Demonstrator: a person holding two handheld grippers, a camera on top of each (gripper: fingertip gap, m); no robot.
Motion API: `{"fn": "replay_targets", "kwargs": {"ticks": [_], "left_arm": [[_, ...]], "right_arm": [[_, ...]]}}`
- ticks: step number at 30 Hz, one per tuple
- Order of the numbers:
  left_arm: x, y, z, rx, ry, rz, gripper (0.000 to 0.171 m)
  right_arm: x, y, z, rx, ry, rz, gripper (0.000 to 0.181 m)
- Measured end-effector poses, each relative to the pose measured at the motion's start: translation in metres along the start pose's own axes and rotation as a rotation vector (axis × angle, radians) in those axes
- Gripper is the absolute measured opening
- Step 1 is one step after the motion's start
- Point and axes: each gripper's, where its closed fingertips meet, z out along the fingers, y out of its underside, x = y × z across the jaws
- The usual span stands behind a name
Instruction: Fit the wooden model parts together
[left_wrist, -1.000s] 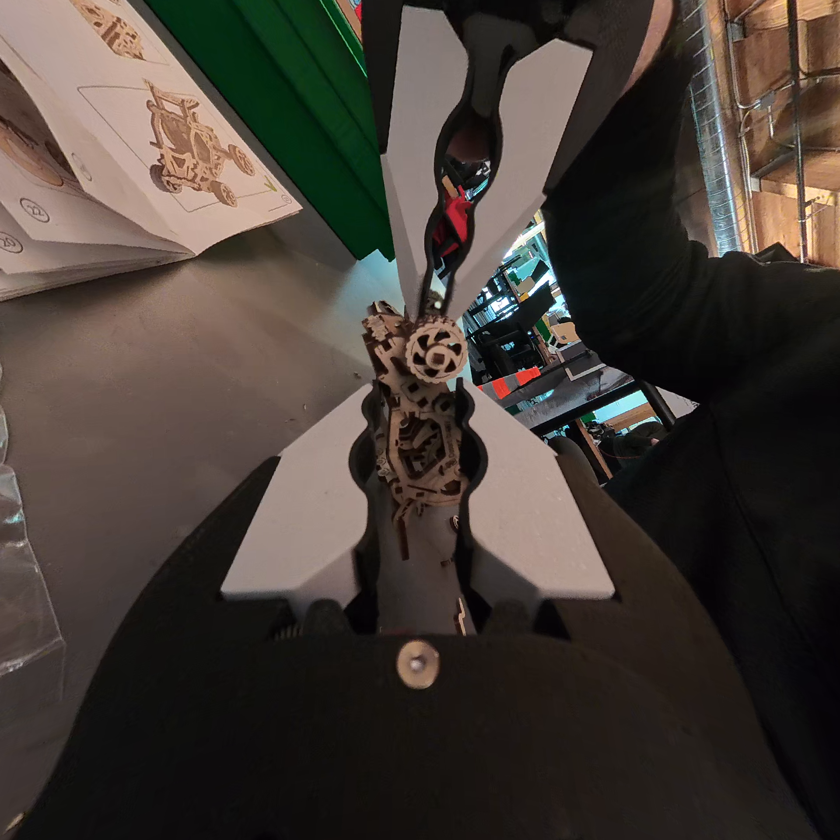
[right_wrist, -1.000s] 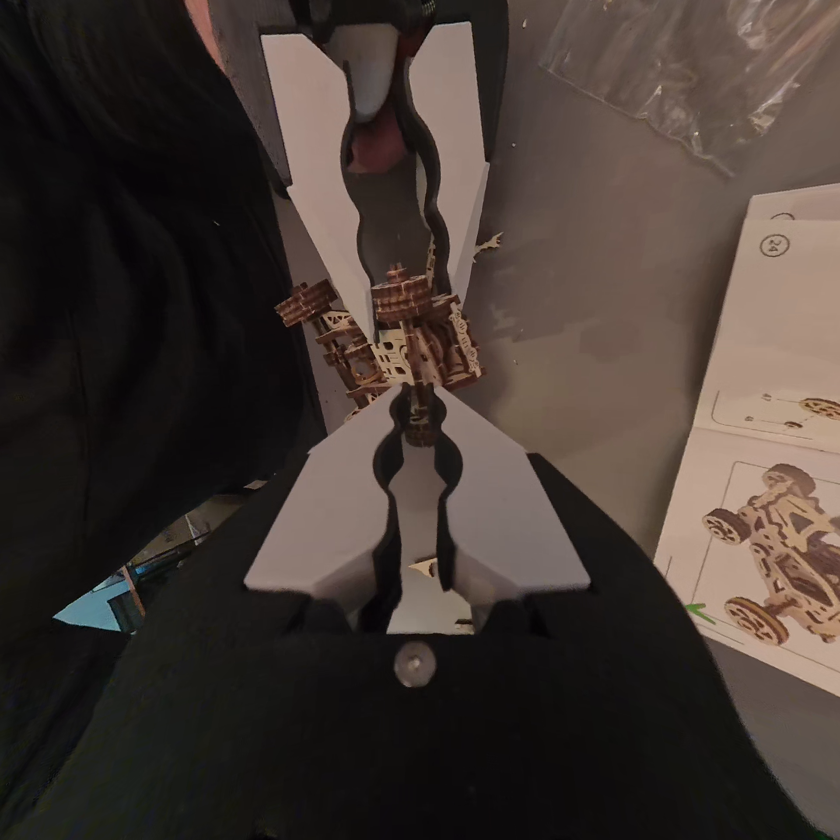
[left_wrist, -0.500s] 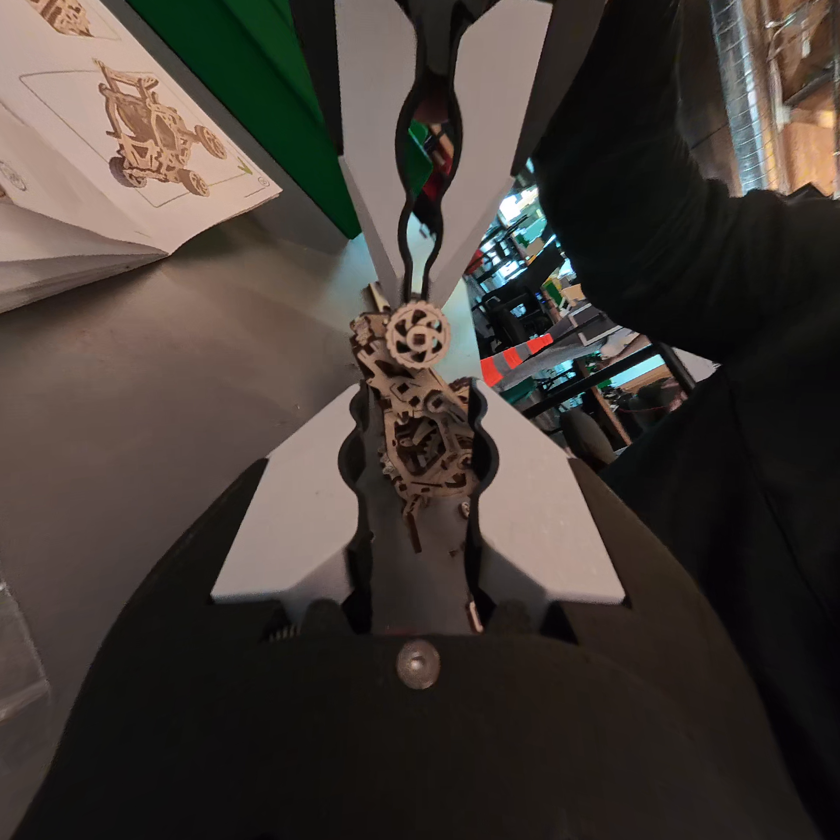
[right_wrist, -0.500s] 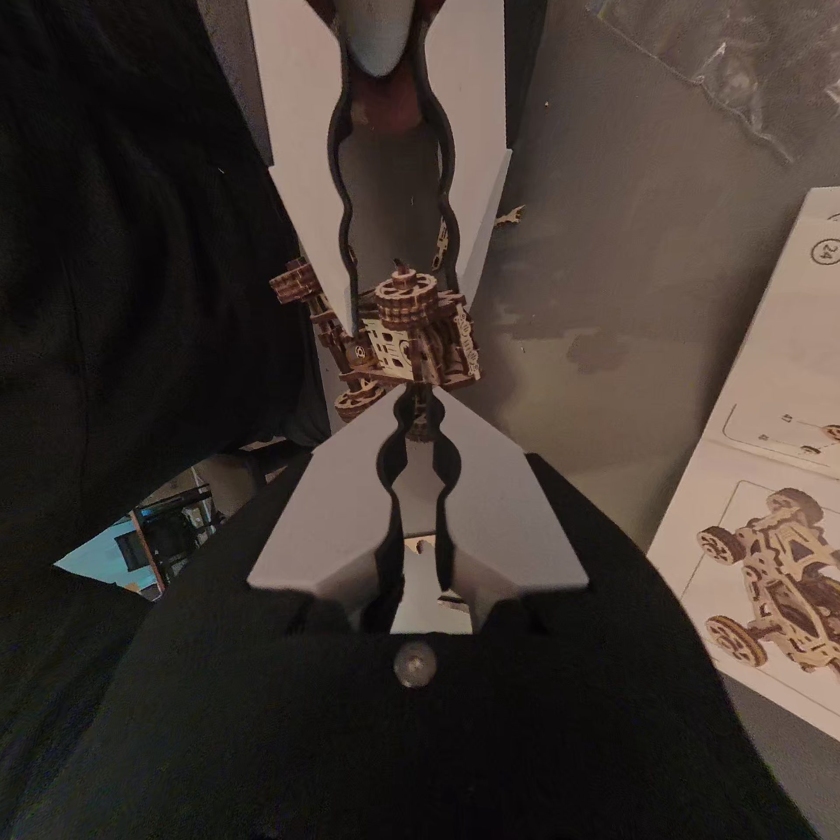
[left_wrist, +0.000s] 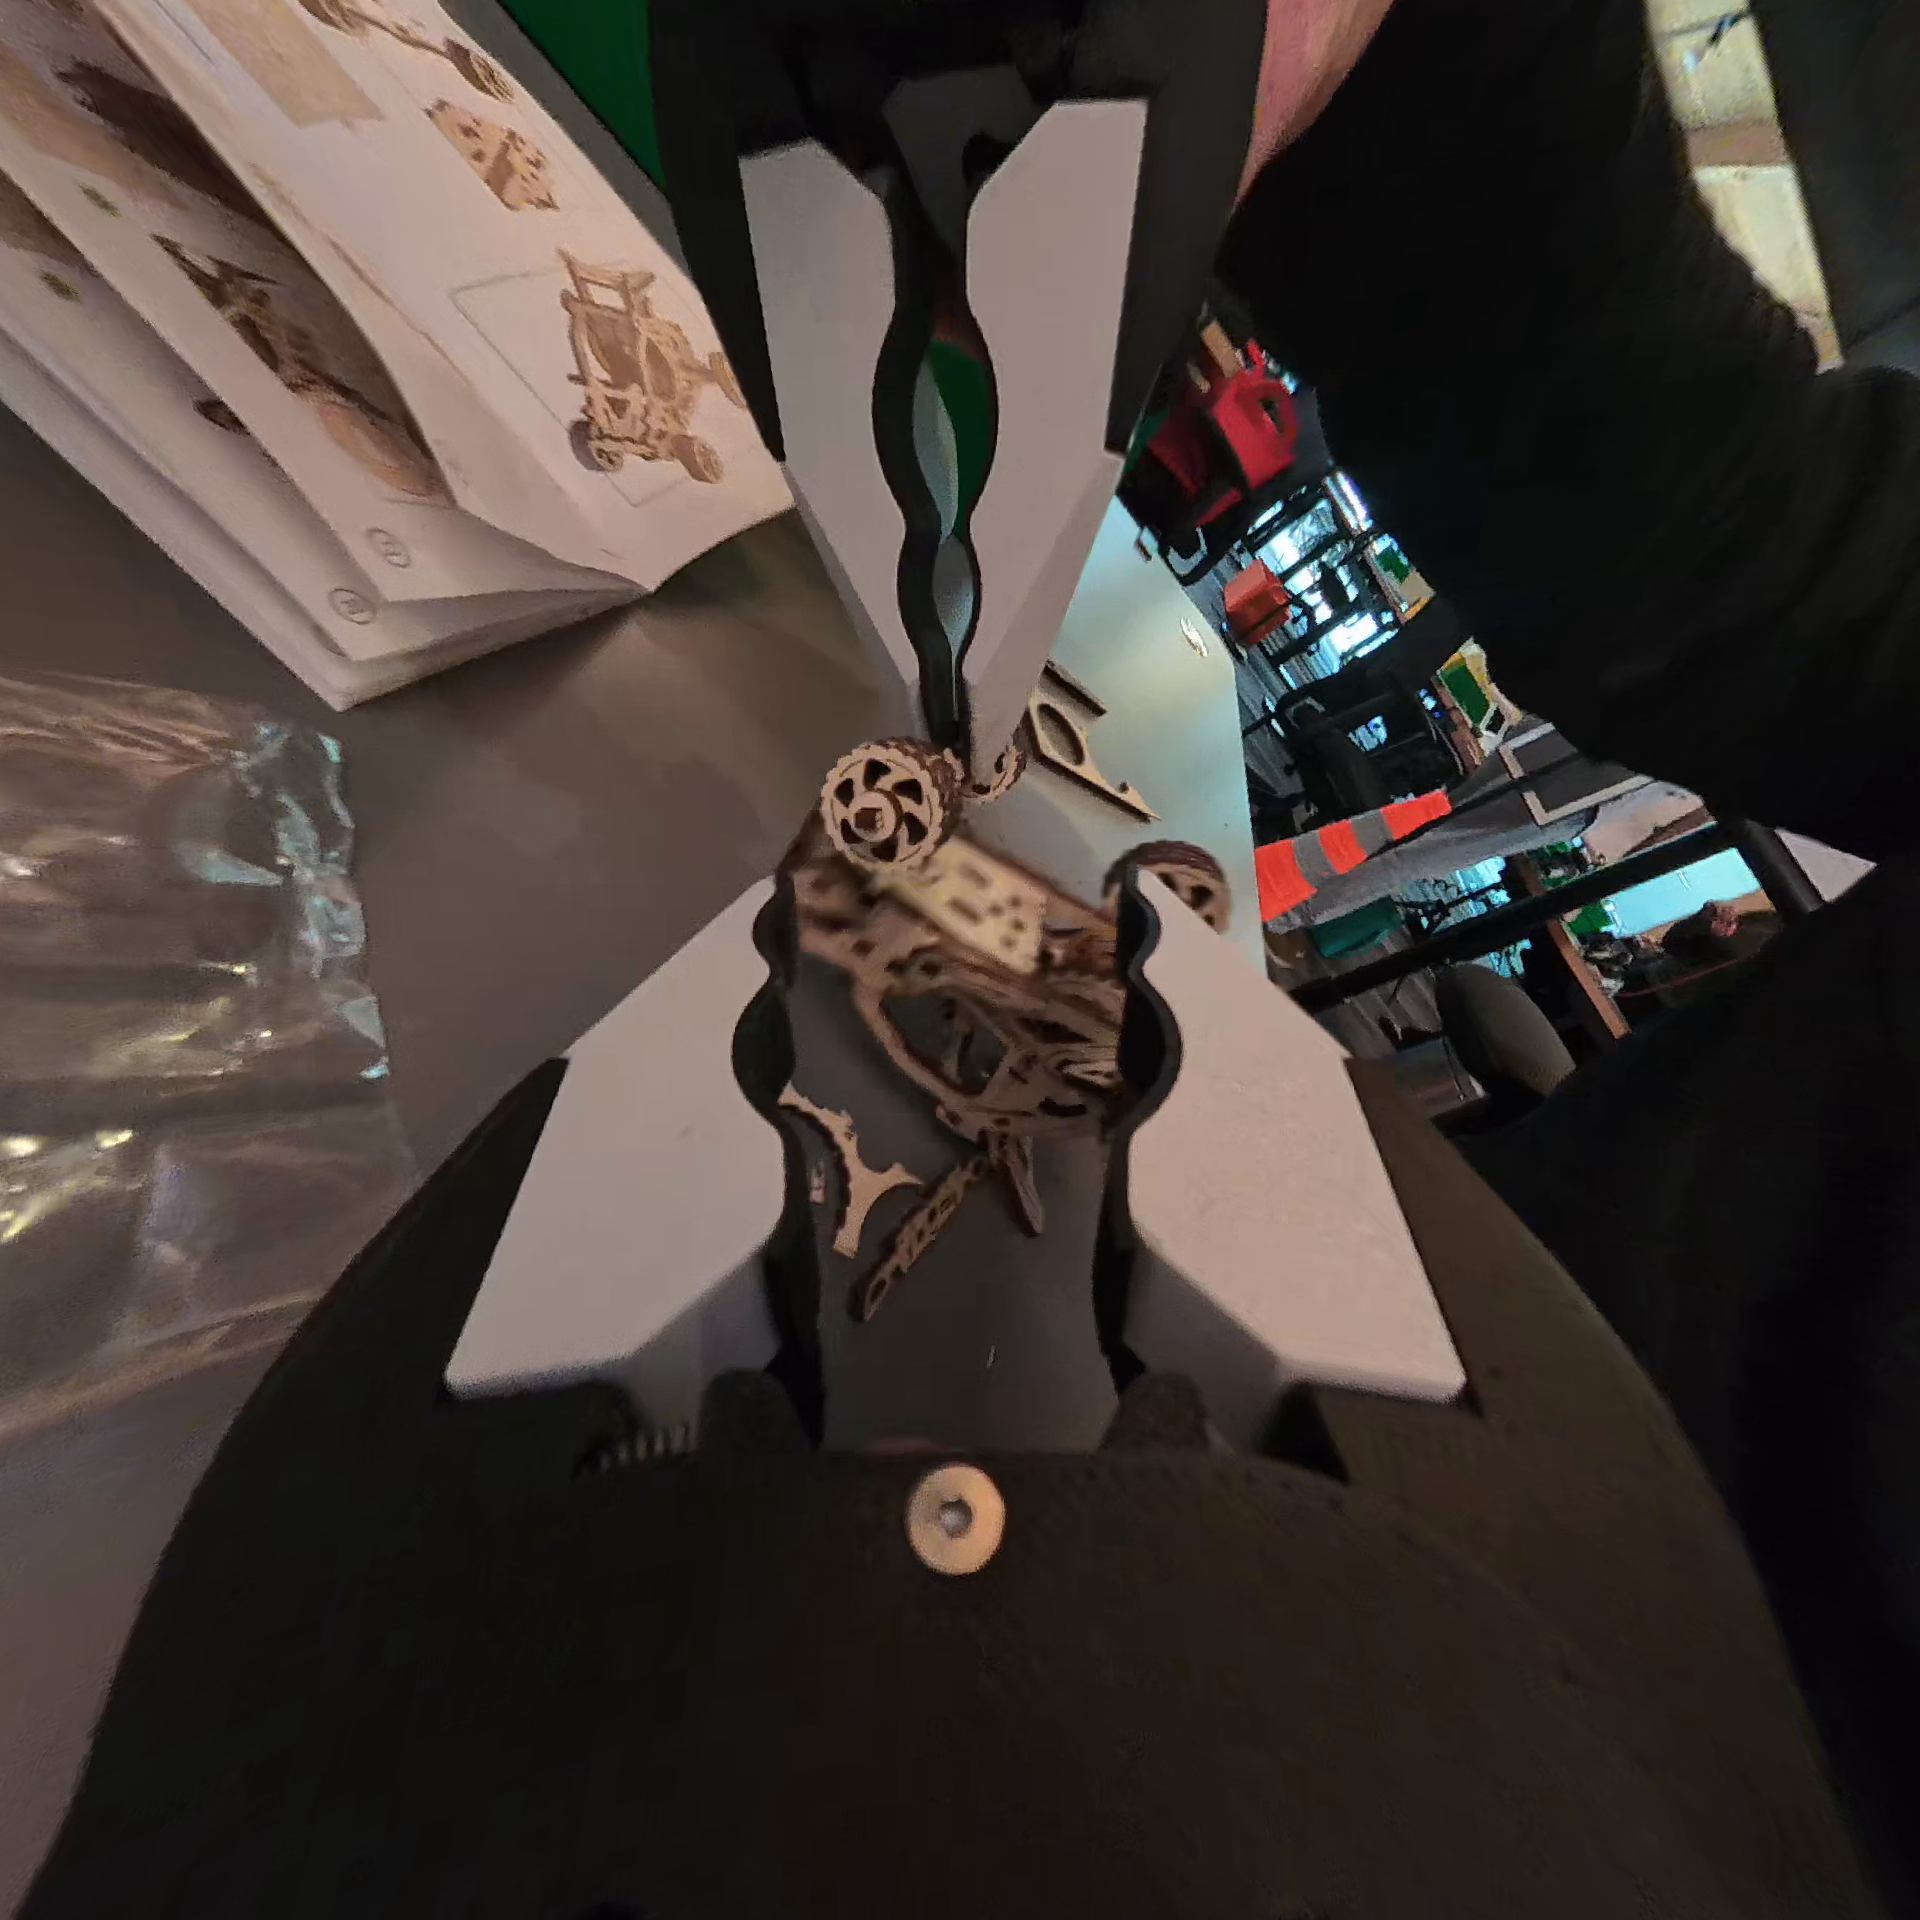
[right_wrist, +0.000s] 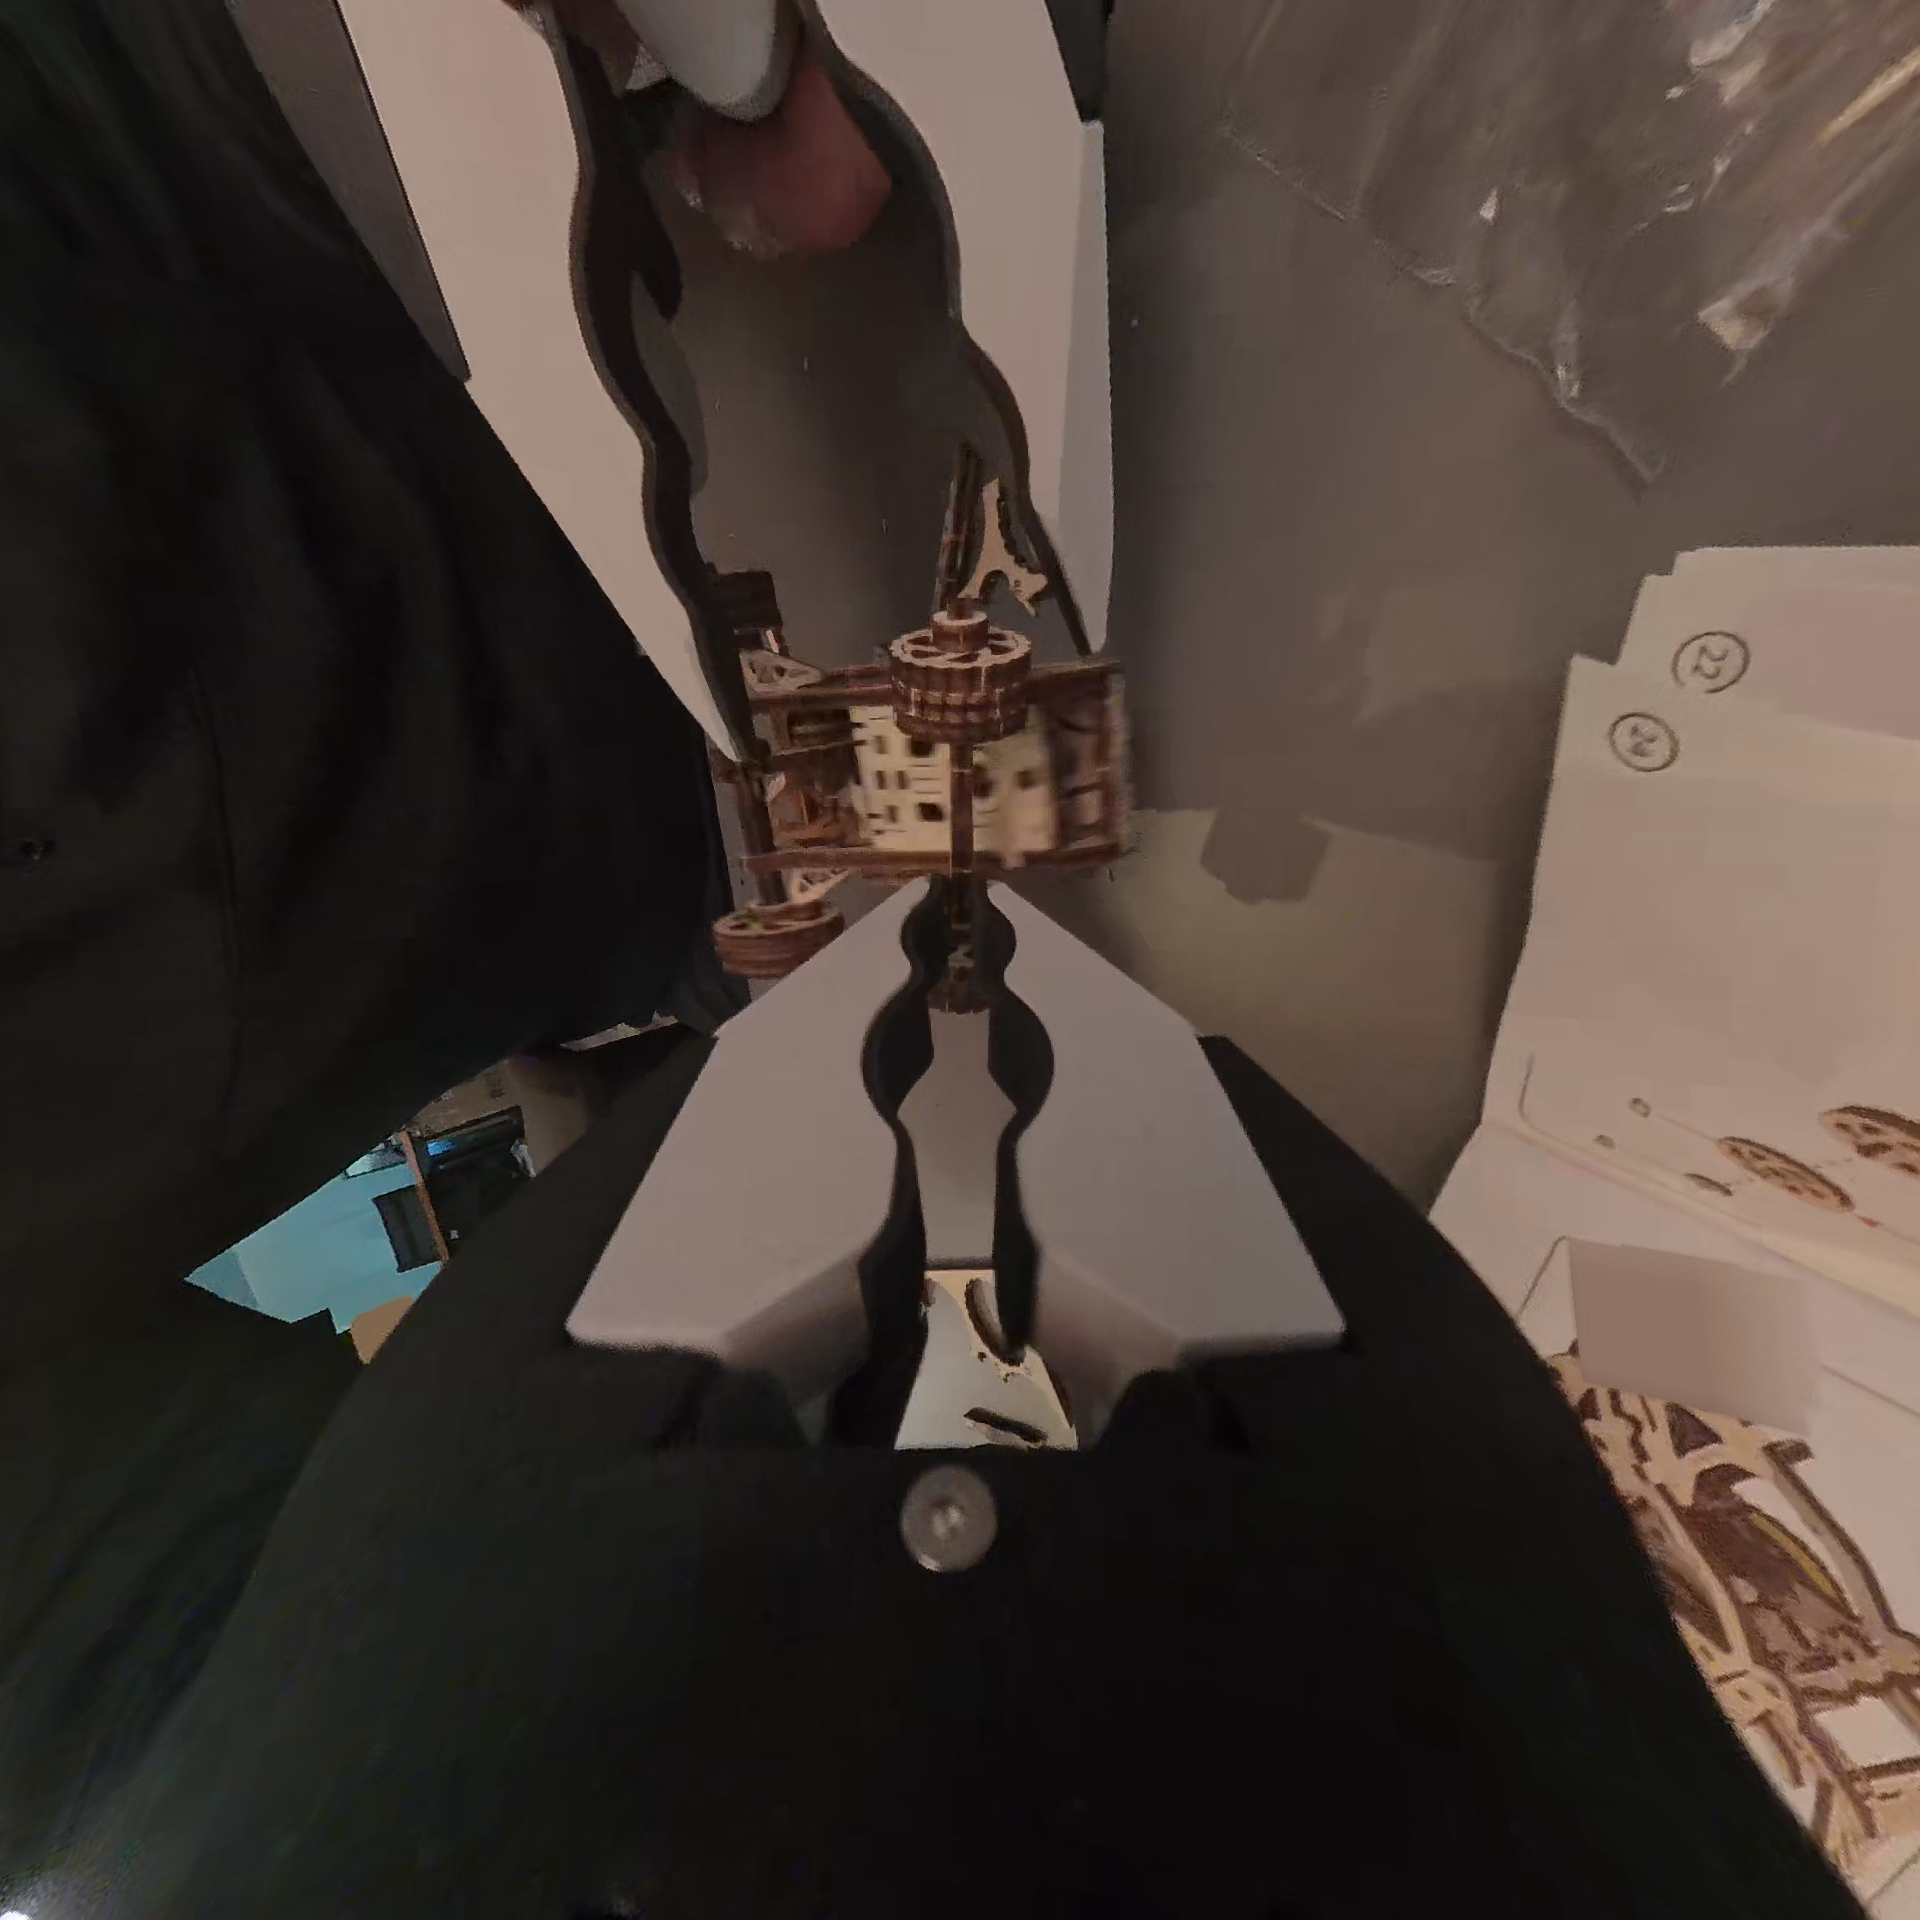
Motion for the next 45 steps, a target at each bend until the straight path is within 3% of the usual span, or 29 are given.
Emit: {"fn": "replay_targets", "kwargs": {"ticks": [4,13,20,27,36,39,45], "left_arm": [[-0.006,-0.015,-0.010,0.065,-0.012,0.014,0.049],[-0.010,-0.024,-0.008,0.026,0.022,0.056,0.018],[-0.018,-0.021,-0.012,0.049,-0.012,-0.038,0.017],[-0.032,-0.012,-0.014,0.068,-0.088,-0.186,0.017],[-0.039,-0.005,-0.016,0.068,-0.103,-0.300,0.013],[-0.039,0.000,-0.014,0.061,-0.112,-0.330,0.000],[-0.039,0.000,-0.012,0.066,-0.109,-0.342,0.000]], "right_arm": [[0.003,-0.002,0.002,-0.010,-0.015,-0.001,0.000],[0.000,-0.006,0.005,-0.057,-0.033,-0.053,0.001],[0.008,-0.011,0.002,-0.034,-0.027,-0.049,0.001],[0.022,-0.020,-0.007,0.075,0.083,-0.029,0.022],[0.029,-0.004,-0.014,0.249,0.405,-0.183,0.033],[0.029,-0.006,-0.004,0.304,0.431,-0.242,0.035],[0.036,-0.008,0.005,0.339,0.425,-0.263,0.027]]}}
